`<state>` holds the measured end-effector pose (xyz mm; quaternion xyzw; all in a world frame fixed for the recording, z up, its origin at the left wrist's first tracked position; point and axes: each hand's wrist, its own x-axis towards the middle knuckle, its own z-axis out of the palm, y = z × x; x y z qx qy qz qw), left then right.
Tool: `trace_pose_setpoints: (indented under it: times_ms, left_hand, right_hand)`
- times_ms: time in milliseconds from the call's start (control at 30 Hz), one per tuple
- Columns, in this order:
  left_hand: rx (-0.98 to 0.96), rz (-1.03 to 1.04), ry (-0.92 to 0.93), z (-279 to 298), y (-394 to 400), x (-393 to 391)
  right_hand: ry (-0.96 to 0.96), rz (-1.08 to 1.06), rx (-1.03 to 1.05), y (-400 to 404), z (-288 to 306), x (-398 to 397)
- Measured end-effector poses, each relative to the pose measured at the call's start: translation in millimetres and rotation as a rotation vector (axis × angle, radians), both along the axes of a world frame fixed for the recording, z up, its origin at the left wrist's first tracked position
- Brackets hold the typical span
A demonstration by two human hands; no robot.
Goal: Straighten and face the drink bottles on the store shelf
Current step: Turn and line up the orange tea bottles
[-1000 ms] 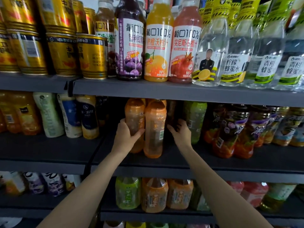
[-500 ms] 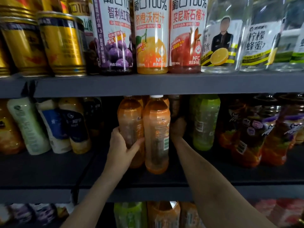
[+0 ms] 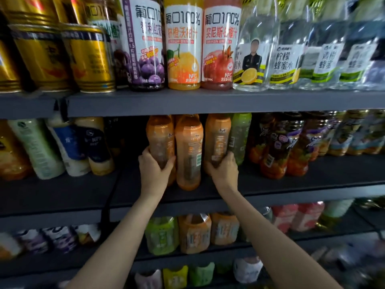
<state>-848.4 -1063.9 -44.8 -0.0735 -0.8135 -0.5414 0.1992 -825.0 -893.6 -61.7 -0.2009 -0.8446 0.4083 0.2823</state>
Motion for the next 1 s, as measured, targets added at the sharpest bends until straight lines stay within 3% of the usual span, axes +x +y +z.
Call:
trace_pose_setpoints:
  times_ms: [133,233,300,367,433,500,567,700,833,900,1000]
  left_hand:
    - [-0.034,0.151,0.147,1.4,-1.4,35.1]
    - [-0.055,0.018,0.317,5.4,-4.0,56.1]
    - [-0.067,-0.169,0.318,12.9,-3.6,63.2]
    - [-0.022,-0.410,0.170,25.4,-1.7,71.3]
    - [0.102,-0.640,-0.088,42.3,1.0,80.6]
    - [0.175,-0.744,-0.256,51.9,2.3,87.5]
    - [0.226,-0.747,-0.275,53.1,1.3,93.0]
    - [0.268,-0.580,-0.153,53.3,1.8,108.6]
    - [0.271,-0.324,-0.085,57.1,5.5,115.6]
    - [0.268,-0.273,-0.105,59.8,2.5,114.8]
    - [0.182,-0.320,-0.134,62.9,-12.5,110.4]
  right_hand:
    - [-0.035,0.092,0.062,11.0,10.1,37.4]
    - [-0.079,0.230,-0.024,22.1,24.3,58.5]
    - [-0.093,0.412,-0.175,28.3,31.1,75.3]
    - [-0.132,0.611,-0.326,29.8,38.8,95.0]
    - [-0.219,0.774,-0.344,28.4,48.1,111.6]
    - [-0.320,0.898,-0.315,24.4,53.1,123.1]
    - [-0.378,0.955,-0.324,17.6,53.1,130.6]
    - [-0.204,0.839,-0.426,-12.9,57.9,134.3]
    - [0.048,0.426,-0.024,-65.0,49.0,127.7]
    - [0.177,0.310,0.061,-79.5,41.0,125.3]
    - [0.129,0.350,-0.065,-76.8,42.6,125.3]
